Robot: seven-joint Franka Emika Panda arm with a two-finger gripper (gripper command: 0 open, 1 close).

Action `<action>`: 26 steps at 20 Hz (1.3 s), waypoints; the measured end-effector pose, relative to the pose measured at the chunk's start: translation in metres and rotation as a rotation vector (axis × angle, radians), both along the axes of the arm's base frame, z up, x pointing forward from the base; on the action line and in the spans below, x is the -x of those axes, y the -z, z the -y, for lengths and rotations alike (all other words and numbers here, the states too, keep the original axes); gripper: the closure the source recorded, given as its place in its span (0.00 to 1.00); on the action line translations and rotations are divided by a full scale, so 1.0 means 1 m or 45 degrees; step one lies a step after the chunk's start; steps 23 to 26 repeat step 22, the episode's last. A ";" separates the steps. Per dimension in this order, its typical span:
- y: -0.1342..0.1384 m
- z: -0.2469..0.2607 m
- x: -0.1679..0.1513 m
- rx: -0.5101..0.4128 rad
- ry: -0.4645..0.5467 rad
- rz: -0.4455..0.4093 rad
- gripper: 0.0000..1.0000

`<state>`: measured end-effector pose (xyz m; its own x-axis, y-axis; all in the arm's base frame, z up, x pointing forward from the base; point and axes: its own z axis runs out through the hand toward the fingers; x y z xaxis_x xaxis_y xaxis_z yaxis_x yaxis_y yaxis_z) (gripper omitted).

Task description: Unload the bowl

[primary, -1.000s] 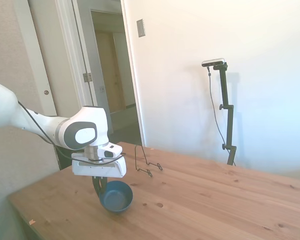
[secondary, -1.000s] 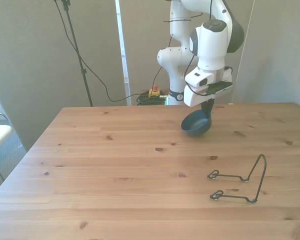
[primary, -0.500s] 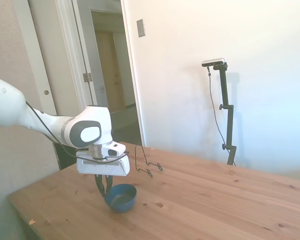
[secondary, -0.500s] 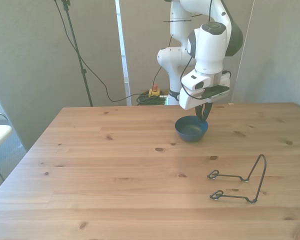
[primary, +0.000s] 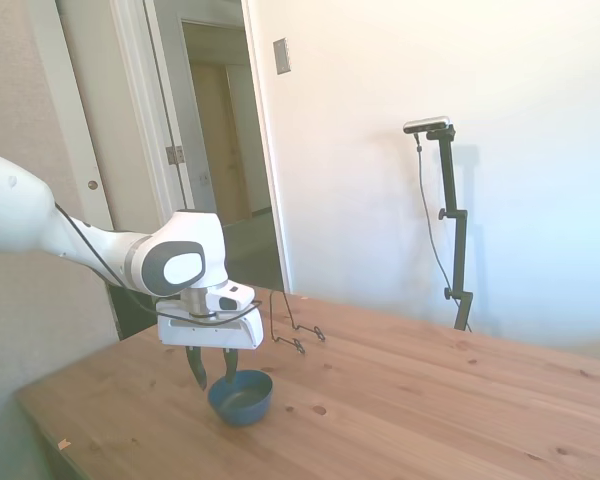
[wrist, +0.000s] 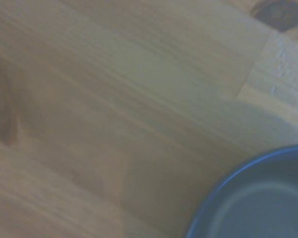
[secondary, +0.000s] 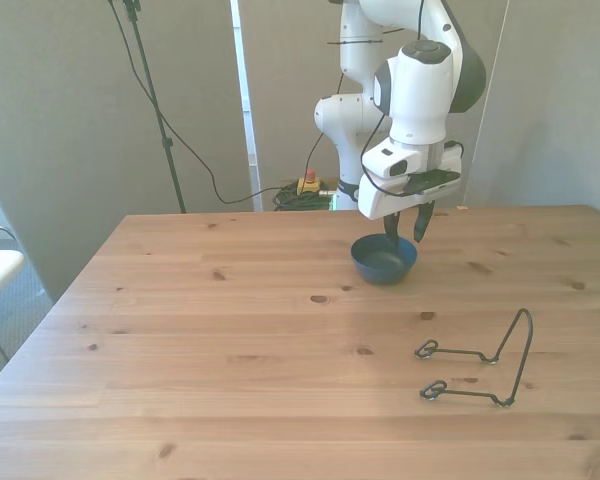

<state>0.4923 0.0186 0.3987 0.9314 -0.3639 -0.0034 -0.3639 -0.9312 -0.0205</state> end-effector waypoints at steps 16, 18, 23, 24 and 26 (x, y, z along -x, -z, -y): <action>-0.064 0.001 -0.030 -0.337 0.387 0.407 0.00; -0.069 0.011 -0.028 -0.398 0.431 0.412 0.00; -0.082 0.014 -0.017 -0.432 0.441 0.402 0.00; -0.082 0.014 -0.017 -0.432 0.441 0.402 0.00; -0.082 0.014 -0.017 -0.432 0.441 0.402 0.00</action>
